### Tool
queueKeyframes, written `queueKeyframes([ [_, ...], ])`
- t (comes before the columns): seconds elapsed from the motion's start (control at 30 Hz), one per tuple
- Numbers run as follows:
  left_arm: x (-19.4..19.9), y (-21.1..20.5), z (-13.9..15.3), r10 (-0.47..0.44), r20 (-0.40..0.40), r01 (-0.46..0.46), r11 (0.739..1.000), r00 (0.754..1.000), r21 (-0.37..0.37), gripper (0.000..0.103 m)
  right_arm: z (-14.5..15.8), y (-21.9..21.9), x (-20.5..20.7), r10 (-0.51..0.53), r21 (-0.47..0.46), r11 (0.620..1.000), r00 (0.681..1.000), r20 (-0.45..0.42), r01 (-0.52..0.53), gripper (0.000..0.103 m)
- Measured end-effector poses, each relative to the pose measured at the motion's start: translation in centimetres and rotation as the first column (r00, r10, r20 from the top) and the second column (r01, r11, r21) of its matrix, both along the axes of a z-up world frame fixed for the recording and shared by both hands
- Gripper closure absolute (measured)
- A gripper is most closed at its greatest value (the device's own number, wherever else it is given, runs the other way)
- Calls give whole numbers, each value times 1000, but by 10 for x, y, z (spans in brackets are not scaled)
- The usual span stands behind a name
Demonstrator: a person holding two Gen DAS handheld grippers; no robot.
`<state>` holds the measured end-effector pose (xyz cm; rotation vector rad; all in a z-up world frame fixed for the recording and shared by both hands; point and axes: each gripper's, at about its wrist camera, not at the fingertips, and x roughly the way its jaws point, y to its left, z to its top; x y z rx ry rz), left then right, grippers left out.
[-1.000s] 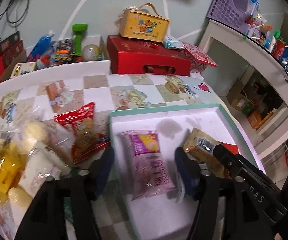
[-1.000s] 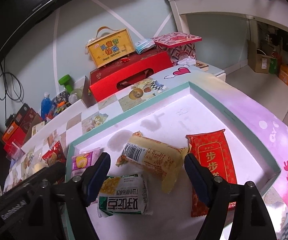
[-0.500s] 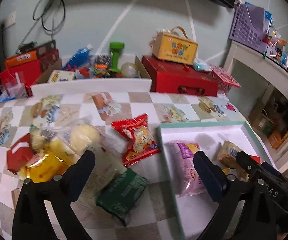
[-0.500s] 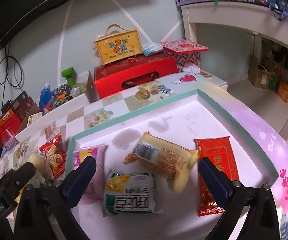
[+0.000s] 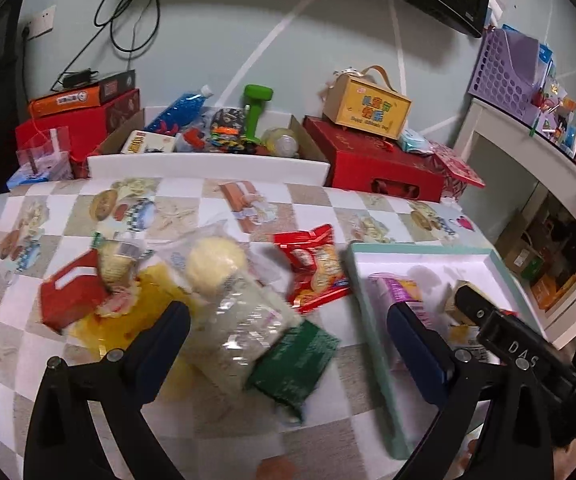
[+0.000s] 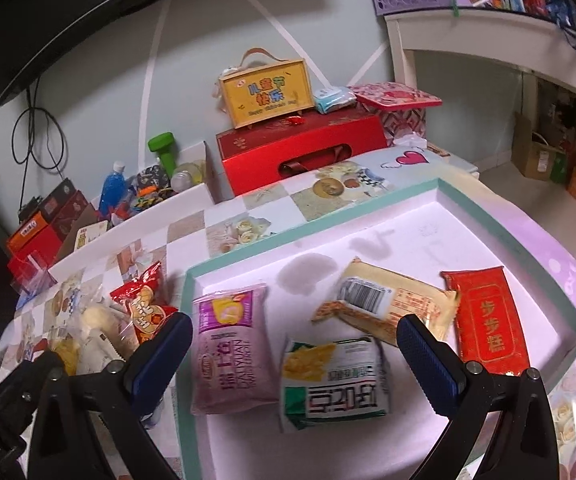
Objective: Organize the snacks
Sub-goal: 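Move both tools back from the tray to the snack pile, then reach the right tool down around the dark green packet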
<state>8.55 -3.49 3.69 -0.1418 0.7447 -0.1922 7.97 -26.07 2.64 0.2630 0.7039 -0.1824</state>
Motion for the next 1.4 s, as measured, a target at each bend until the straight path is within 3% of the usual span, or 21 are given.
queueKeyframes([
  [0.13, -1, 21, -2, 39, 3, -39, 999, 999, 30, 4, 4, 11, 0, 11, -13, 1000, 1000, 16, -11, 0],
  [0.3, 4, 56, -7, 86, -51, -88, 995, 995, -41, 4, 15, 23, -3, 22, -53, 998, 998, 52, -19, 0],
  [0.43, 6, 77, -12, 133, -81, -135, 991, 988, -20, 4, 18, 29, -2, 29, -58, 998, 998, 58, -25, 0],
  [0.73, 11, 116, -28, 178, -158, -191, 979, 971, -72, 4, 19, 43, 2, 65, -61, 996, 997, 38, -63, 0],
  [1.03, 7, 157, -37, 277, -201, -300, 950, 940, -93, 4, 21, 84, 14, 168, -75, 983, 986, -2, -168, 0],
  [1.4, 8, 167, -43, 297, -230, -326, 940, 927, -101, 4, 7, 143, 29, 330, -62, 940, 941, -69, -334, 0],
])
